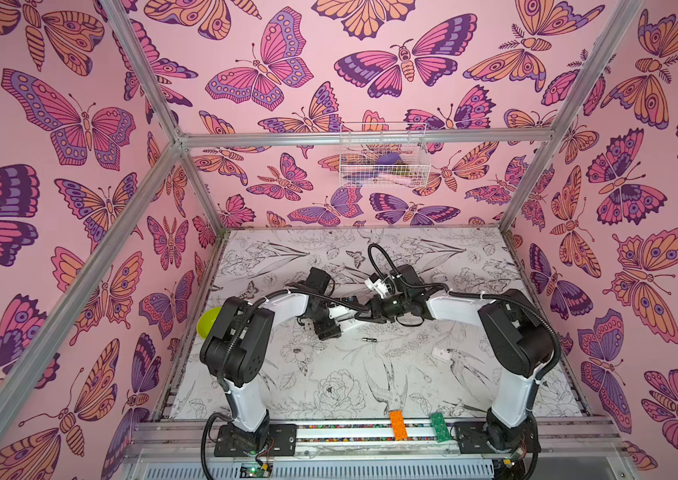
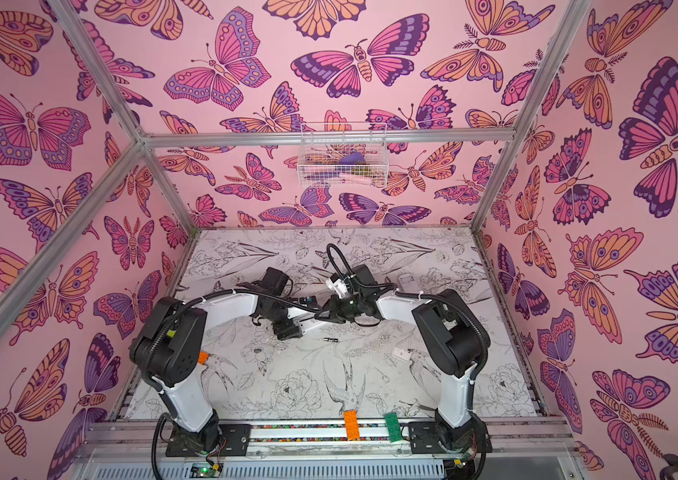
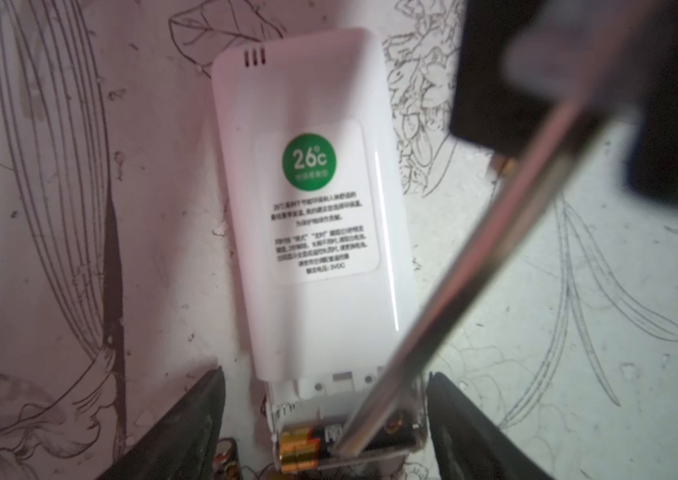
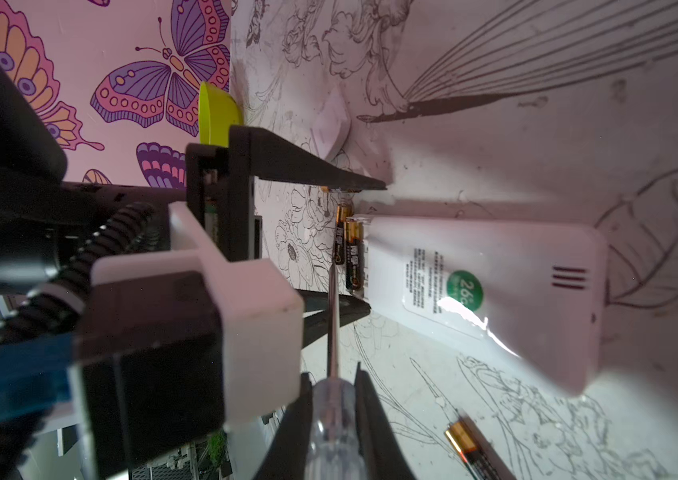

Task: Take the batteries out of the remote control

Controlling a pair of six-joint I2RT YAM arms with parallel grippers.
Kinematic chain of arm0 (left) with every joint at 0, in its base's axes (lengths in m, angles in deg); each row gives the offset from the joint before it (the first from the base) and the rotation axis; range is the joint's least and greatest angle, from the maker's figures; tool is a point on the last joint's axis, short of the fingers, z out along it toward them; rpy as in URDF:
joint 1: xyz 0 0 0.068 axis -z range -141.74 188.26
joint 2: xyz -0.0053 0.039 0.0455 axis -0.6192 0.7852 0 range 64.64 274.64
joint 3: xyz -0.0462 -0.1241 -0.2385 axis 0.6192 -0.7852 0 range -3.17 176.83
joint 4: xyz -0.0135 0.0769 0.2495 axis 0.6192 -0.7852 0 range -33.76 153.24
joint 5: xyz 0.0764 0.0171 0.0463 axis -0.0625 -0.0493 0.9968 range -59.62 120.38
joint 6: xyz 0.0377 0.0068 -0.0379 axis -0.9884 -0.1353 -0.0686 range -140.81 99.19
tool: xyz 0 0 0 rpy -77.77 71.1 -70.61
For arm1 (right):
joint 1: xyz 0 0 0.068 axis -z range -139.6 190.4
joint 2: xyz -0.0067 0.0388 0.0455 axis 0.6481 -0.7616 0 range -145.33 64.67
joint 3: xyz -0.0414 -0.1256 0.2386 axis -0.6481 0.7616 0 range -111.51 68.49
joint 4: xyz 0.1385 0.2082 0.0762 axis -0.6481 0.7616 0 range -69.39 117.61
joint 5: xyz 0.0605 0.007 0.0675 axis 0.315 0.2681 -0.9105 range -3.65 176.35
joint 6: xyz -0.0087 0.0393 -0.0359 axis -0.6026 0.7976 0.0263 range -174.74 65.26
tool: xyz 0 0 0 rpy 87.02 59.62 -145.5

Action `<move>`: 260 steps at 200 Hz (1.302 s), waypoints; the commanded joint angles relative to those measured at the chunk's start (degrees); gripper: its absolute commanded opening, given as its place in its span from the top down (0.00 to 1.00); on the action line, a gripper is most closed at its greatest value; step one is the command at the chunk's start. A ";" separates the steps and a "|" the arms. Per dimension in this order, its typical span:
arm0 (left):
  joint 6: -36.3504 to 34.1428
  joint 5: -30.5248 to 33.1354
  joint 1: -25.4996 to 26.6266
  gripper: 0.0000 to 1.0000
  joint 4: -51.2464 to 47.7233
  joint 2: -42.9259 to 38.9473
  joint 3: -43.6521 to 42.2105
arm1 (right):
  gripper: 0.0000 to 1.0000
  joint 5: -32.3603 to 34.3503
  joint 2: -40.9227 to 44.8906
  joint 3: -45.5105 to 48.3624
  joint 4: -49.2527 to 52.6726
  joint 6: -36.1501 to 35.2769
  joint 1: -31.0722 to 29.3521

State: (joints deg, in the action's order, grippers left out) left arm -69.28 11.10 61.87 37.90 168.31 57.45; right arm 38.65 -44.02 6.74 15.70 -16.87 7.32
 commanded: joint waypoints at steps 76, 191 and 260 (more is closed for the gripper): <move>-1.99 1.48 0.07 0.36 -3.20 1.87 1.32 | 1.00 -3.14 -3.98 -3.82 5.32 -5.84 -0.49; -4.37 0.83 0.20 0.48 -5.67 3.11 2.46 | 1.00 -0.58 -6.07 -5.97 10.40 -9.41 -0.94; -4.16 0.18 0.20 0.48 -6.17 2.90 2.68 | 1.00 0.24 -8.94 -8.64 10.07 -9.67 -2.03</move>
State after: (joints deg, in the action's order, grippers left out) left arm -72.78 12.30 61.79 35.10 170.00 59.92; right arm 37.38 -50.86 -0.28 24.84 -24.98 6.29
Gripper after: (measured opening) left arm 0.551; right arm 0.172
